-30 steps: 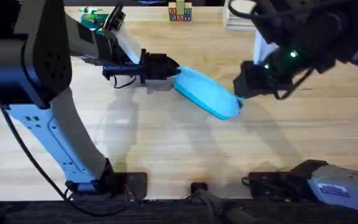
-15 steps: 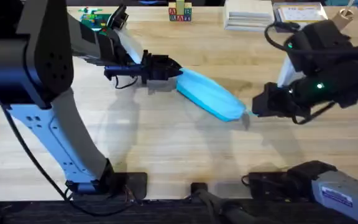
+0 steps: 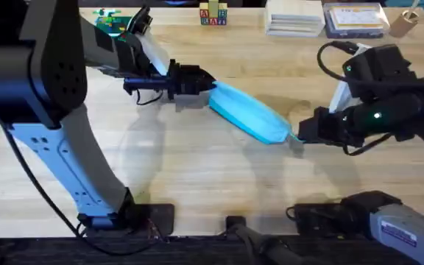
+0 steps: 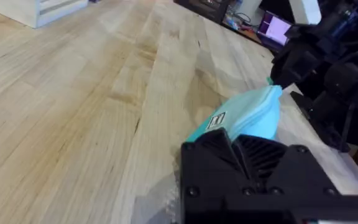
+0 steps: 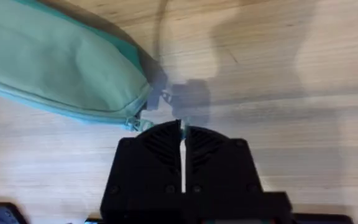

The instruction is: Unzip the bag, pick up the pens from the table one at a time and place them inside, then zip the bag closed.

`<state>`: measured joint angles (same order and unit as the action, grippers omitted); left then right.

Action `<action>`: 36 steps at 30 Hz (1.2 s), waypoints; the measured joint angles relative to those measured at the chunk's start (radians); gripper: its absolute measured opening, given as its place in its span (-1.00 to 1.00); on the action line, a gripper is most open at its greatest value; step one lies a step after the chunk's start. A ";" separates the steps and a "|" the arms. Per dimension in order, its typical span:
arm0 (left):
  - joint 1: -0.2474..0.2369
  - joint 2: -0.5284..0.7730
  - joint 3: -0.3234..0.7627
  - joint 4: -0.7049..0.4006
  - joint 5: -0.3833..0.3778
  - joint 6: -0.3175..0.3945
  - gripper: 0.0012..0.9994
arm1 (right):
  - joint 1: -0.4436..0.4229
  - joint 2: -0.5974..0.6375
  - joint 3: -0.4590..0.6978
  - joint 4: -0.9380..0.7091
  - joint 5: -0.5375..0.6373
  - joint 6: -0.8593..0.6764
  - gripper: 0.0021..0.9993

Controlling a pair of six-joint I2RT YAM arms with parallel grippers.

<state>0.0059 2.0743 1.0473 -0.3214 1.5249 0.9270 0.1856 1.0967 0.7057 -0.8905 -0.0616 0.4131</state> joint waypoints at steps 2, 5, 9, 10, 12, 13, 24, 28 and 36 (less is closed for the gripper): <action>0.001 0.000 0.000 0.000 -0.007 -0.004 -0.92 | -0.002 0.000 -0.008 -0.016 0.017 -0.005 -0.94; 0.006 0.000 0.000 -0.004 -0.027 -0.008 -0.92 | -0.011 -0.001 -0.038 -0.056 0.056 -0.017 -0.94; 0.025 0.000 0.000 -0.007 -0.034 -0.011 -0.92 | -0.013 -0.001 -0.052 -0.060 0.072 -0.025 -0.94; 0.029 0.000 0.000 -0.008 -0.034 -0.011 -0.92 | -0.013 -0.001 -0.052 -0.060 0.072 -0.025 -0.94; 0.032 0.000 0.000 -0.008 -0.034 -0.011 -0.92 | -0.013 -0.001 -0.052 -0.062 0.072 -0.026 -0.94; 0.032 0.000 0.000 -0.008 -0.034 -0.012 -0.92 | -0.013 -0.002 -0.052 -0.064 0.072 -0.026 -0.94; 0.032 0.000 0.000 -0.008 -0.037 -0.030 -0.92 | -0.013 -0.094 0.024 -0.090 0.072 -0.035 -0.94; 0.032 0.000 0.000 -0.008 -0.037 -0.030 -0.92 | -0.013 -0.147 0.077 -0.108 0.072 -0.059 -0.94; 0.032 0.000 0.000 -0.008 -0.037 -0.030 -0.92 | -0.013 -0.266 0.196 -0.192 0.045 -0.143 -0.71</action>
<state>0.0380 2.0739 1.0473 -0.3290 1.4879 0.8967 0.1726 0.8311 0.9015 -1.0820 -0.0169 0.2700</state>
